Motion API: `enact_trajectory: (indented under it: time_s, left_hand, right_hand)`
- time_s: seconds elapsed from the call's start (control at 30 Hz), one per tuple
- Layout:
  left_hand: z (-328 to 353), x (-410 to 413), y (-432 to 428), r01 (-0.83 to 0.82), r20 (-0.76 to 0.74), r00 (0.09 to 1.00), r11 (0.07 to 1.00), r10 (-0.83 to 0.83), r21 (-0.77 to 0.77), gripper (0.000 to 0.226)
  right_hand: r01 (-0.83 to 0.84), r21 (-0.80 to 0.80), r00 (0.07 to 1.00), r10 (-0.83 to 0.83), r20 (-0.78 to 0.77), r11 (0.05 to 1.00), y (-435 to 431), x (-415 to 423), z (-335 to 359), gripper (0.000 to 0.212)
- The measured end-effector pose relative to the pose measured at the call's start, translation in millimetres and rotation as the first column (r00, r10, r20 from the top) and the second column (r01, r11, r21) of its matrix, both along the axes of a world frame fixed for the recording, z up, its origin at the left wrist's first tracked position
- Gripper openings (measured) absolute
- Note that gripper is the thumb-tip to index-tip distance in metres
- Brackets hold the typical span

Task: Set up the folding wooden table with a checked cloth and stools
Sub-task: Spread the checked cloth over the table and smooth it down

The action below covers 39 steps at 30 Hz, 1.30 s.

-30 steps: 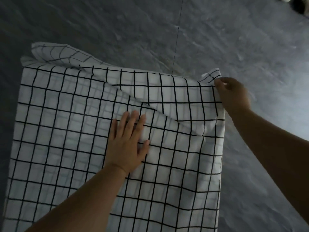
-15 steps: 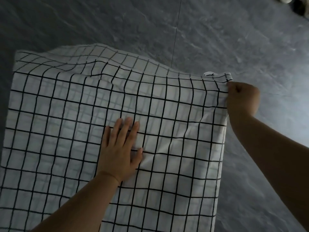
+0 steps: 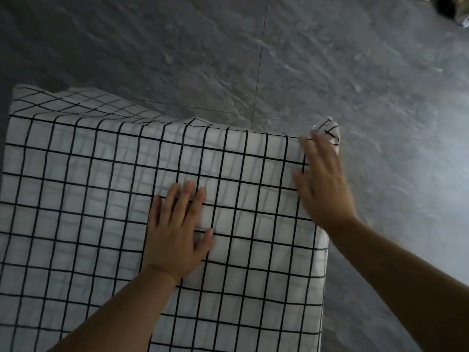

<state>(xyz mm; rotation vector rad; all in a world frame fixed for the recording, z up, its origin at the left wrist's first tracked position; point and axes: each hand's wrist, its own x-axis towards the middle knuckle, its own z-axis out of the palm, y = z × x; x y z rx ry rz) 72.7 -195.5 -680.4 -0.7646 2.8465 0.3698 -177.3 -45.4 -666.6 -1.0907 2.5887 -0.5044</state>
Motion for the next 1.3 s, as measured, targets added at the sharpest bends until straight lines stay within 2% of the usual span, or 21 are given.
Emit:
enact_trajectory:
  time_s: [0.07, 0.2, 0.4, 0.5, 0.6, 0.67, 0.77, 0.83, 0.87, 0.93, 1.0, 1.13, 1.23, 1.3]
  left_hand:
    - [-1, 1, 0, -0.005, -0.009, 1.000, 1.000, 0.005, -0.002, 0.072]
    - [-2, 1, 0, -0.003, -0.013, 1.000, 1.000, 0.003, -0.015, 0.072]
    - [-2, 1, 1, -0.005, -0.013, 1.000, 1.000, 0.005, -0.010, 0.074]
    - [-1, 0, 1, -0.003, 0.016, 1.000, 1.000, 0.003, -0.002, 0.077]
    - [3, 0, 3, -0.013, 0.030, 0.999, 0.999, 0.011, 0.046, 0.079]
    - [9, -2, 1, -0.025, 0.019, 1.000, 0.994, 0.023, 0.105, 0.079]
    - [21, -4, -8, -0.037, -0.020, 0.999, 0.967, 0.043, 0.253, 0.078]
    - [30, -1, -23, -0.032, -0.070, 0.996, 0.936, 0.060, 0.352, 0.072]
    - [33, 2, -36, -0.025, -0.113, 0.991, 0.931, 0.070, 0.363, 0.066]
    - [33, 14, -70, -0.019, -0.167, 0.984, 0.959, 0.069, 0.284, 0.057]
    - [30, 30, -113, -0.051, -0.139, 0.988, 0.987, 0.072, 0.152, 0.060]
    - [19, 65, -196, -0.135, 0.030, 0.990, 0.989, 0.137, -0.059, 0.066]
    - [10, 83, -241, -0.247, 0.109, 0.962, 0.969, 0.249, -0.026, 0.068]
    - [7, 90, -257, -0.276, 0.092, 0.958, 0.960, 0.271, 0.043, 0.069]
  right_hand:
    - [-0.089, 0.094, 0.995, 0.092, -0.028, 0.992, 1, 7, -14, 0.060]
    - [-0.027, 0.111, 0.997, 0.035, -0.065, 0.993, -5, 2, -22, 0.062]
    - [-0.064, 0.208, 0.991, 0.087, -0.099, 0.976, -6, 3, -19, 0.064]
    - [-0.071, 0.325, 0.986, 0.116, -0.118, 0.943, -10, 2, -12, 0.065]
    - [-0.002, 0.467, 0.980, 0.094, -0.173, 0.884, -14, 12, 3, 0.065]
    - [0.017, 0.425, 0.980, 0.069, -0.188, 0.905, -21, 31, 18, 0.067]
    - [-0.115, 0.310, 0.985, 0.148, -0.084, 0.944, -42, 79, 34, 0.066]
    - [-0.189, 0.335, 0.978, 0.209, -0.023, 0.923, -60, 111, 34, 0.062]
    - [-0.175, 0.344, 0.982, 0.190, -0.009, 0.923, -69, 123, 33, 0.061]
    - [-0.090, 0.326, 0.996, 0.094, 0.004, 0.941, -89, 140, 32, 0.060]
    - [-0.074, 0.302, 0.997, 0.075, 0.006, 0.950, -110, 149, 31, 0.061]
    - [-0.252, 0.286, 0.967, 0.253, 0.032, 0.925, -163, 160, 25, 0.063]
    - [-0.304, 0.326, 0.947, 0.321, 0.001, 0.895, -199, 161, 12, 0.065]
    - [-0.284, 0.325, 0.949, 0.313, -0.039, 0.902, -210, 162, 3, 0.064]
